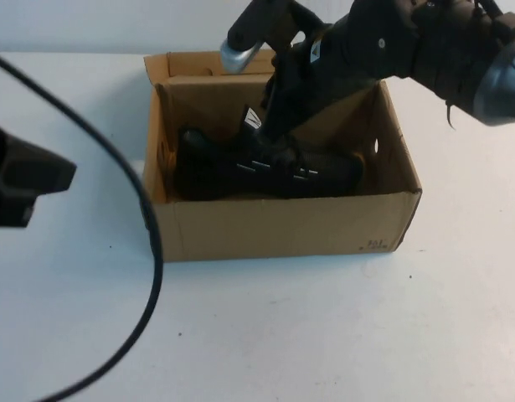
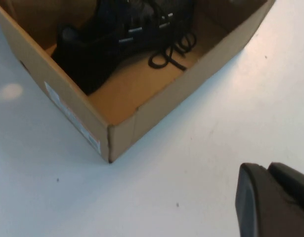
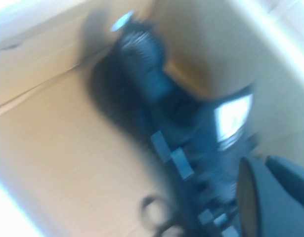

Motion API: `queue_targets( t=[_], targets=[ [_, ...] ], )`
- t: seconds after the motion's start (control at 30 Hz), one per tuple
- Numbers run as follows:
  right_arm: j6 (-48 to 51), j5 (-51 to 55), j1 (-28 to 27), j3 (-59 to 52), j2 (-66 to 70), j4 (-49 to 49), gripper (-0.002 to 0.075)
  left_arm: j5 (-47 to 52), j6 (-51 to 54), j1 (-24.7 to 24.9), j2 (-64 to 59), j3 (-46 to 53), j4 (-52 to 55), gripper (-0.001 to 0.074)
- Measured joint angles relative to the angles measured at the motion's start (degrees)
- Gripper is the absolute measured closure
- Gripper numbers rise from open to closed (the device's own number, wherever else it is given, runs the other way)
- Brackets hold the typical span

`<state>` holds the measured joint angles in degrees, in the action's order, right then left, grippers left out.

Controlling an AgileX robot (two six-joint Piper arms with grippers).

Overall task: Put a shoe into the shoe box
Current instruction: Adjust the shoe

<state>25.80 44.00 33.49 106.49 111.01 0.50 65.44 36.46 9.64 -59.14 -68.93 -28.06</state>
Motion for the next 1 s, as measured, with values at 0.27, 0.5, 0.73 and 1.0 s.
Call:
queue_targets(
  t=[0.27,0.5,0.73,1.0],
  targets=[
    [-6.28,10.89,-2.90,0.00,1.70,-6.63,0.0740,-12.39,14.06,0.90,-17.25,0.00,-14.31,0.0736],
    [-6.46,15.83,-4.50,0.00,5.62,-9.43,0.0742,-22.48,18.79,8.22,-31.57,-1.78,-14.96,0.0736],
    [-3.67,21.57,-4.50,0.09,9.51,-17.00,0.0742,-24.77,15.67,10.91,-39.64,-5.24,-13.39,0.0736],
    [-3.42,25.54,-3.99,0.22,10.50,-24.07,0.0742,-23.23,12.95,10.91,-40.46,-5.59,-10.21,0.0736]
  ],
)
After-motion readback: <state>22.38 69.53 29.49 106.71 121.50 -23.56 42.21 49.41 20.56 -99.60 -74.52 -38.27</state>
